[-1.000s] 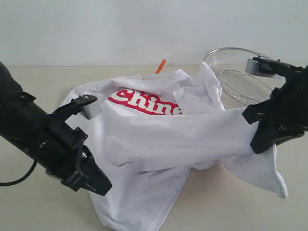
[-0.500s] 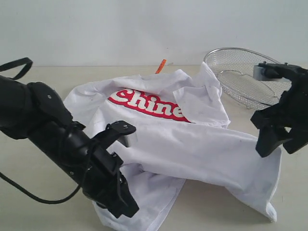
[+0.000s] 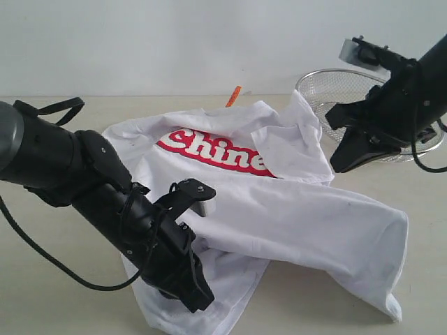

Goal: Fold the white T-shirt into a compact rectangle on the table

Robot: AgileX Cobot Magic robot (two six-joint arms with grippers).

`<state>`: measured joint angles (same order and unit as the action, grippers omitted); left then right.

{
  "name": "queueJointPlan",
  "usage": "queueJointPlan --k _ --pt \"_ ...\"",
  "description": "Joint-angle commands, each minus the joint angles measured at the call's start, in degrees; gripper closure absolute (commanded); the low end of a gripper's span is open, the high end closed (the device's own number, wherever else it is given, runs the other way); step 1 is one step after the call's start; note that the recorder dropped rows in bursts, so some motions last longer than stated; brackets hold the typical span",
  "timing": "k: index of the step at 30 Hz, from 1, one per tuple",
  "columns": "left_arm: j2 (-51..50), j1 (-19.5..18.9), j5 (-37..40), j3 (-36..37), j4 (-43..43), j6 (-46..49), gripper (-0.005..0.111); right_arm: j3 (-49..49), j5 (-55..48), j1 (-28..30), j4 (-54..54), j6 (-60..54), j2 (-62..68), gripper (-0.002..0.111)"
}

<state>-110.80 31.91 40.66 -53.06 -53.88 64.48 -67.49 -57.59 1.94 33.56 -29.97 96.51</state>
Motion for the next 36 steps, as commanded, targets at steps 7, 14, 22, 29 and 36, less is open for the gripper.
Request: queueJointPlan --k 7,14,22,29,36 --pt "-1.2 0.3 1.8 -0.3 -0.8 -2.4 0.102 -15.2 10.8 -4.2 -2.3 -2.0 18.7 0.108" --pt "-1.0 0.3 5.2 -0.3 -0.9 -3.0 0.102 -27.0 10.7 -8.9 -20.0 11.1 30.0 0.108" --pt "-1.0 0.3 6.1 -0.3 3.5 -9.0 0.102 -30.0 7.1 -9.7 -24.4 13.4 35.5 0.108" --pt "-1.4 0.3 10.4 -0.3 13.0 -19.8 0.102 -32.7 5.8 -9.7 -24.4 13.4 35.5 0.108" --pt "-1.3 0.3 13.7 -0.3 20.1 -26.3 0.102 -33.3 5.3 -9.7 -24.4 12.8 35.5 0.108"
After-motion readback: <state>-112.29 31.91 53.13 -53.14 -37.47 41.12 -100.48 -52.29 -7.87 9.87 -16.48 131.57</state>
